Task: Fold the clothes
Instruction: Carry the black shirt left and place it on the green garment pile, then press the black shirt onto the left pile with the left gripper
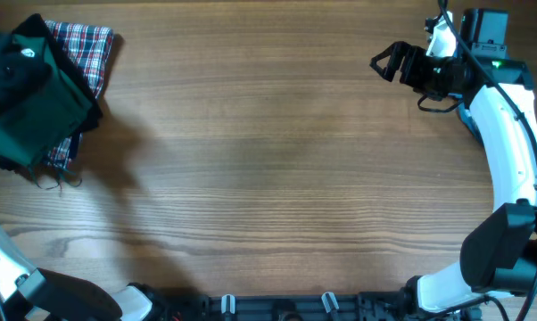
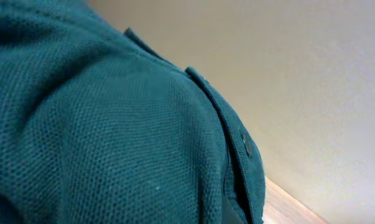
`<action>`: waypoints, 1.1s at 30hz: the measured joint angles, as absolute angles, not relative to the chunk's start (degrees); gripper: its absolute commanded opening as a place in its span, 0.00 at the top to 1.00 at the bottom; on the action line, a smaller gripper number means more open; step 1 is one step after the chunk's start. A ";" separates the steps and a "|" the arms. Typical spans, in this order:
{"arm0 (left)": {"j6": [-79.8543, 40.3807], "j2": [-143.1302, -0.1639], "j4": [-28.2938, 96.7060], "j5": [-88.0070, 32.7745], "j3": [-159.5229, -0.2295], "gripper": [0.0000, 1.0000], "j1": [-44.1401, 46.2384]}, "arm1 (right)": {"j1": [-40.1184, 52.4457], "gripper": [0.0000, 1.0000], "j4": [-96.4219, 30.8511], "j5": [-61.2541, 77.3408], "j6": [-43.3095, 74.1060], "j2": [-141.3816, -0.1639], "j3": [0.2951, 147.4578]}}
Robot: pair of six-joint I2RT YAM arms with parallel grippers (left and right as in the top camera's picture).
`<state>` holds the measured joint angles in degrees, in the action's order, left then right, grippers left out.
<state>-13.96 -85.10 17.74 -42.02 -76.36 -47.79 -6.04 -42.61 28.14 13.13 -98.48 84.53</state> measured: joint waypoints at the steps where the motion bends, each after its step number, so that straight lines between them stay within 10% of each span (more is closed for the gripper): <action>1: -13.78 -85.41 16.08 -42.02 -76.36 0.96 -47.79 | -6.04 0.00 -42.59 28.29 13.13 -98.50 84.53; 33: -22.24 -105.97 -19.73 -48.14 -76.09 0.96 -45.23 | -6.04 0.00 -41.50 30.30 13.39 -98.48 84.53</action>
